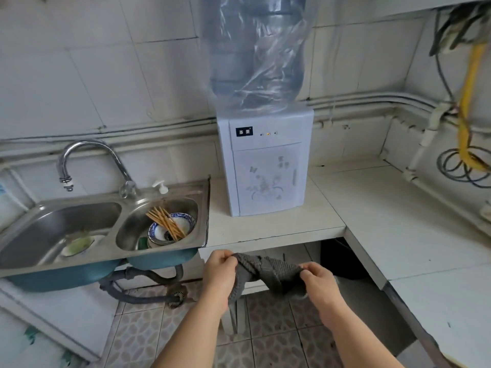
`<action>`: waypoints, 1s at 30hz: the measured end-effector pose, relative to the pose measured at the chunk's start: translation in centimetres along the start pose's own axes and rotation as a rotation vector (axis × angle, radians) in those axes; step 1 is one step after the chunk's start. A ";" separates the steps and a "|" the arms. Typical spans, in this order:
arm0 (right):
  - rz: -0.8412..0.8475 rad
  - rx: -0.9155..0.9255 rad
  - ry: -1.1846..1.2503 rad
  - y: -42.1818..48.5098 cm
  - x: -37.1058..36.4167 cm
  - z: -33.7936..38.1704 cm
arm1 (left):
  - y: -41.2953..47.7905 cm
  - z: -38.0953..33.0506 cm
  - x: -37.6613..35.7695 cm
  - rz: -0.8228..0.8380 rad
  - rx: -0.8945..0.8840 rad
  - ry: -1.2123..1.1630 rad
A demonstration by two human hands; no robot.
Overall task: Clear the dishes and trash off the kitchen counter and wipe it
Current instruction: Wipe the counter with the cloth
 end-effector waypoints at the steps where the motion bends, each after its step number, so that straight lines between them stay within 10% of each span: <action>1: -0.021 0.000 0.011 0.8 0.1 0.3 | 0.8 0.0 -0.5 0.006 -0.009 0.026; 7: 0.052 0.051 -0.108 3.8 -0.5 1.9 | 4.8 -1.3 -2.7 0.081 -0.023 0.058; 14: 0.069 0.065 -0.862 9.1 -2.0 3.8 | 11.0 -4.9 -5.1 0.290 -0.170 0.132; 19: -0.372 0.506 -0.825 12.3 -2.1 8.6 | 13.3 -6.7 -5.4 0.188 -0.443 0.243; 22: -0.328 0.730 -0.942 14.0 -3.3 10.3 | 14.9 -7.0 -5.3 0.088 -0.631 0.438; 30: 0.080 0.274 -1.161 17.1 -3.9 5.0 | 16.7 -3.6 -6.5 0.135 -0.608 0.800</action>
Point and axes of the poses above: each hand's wrist, its own y-axis towards the middle knuckle, its own x-axis out of the back of the hand, z = x × y, the point moved 1 cm from there along y, towards the middle knuckle, and after that the axes turned 10 degrees about y, right-handed, at the moved point
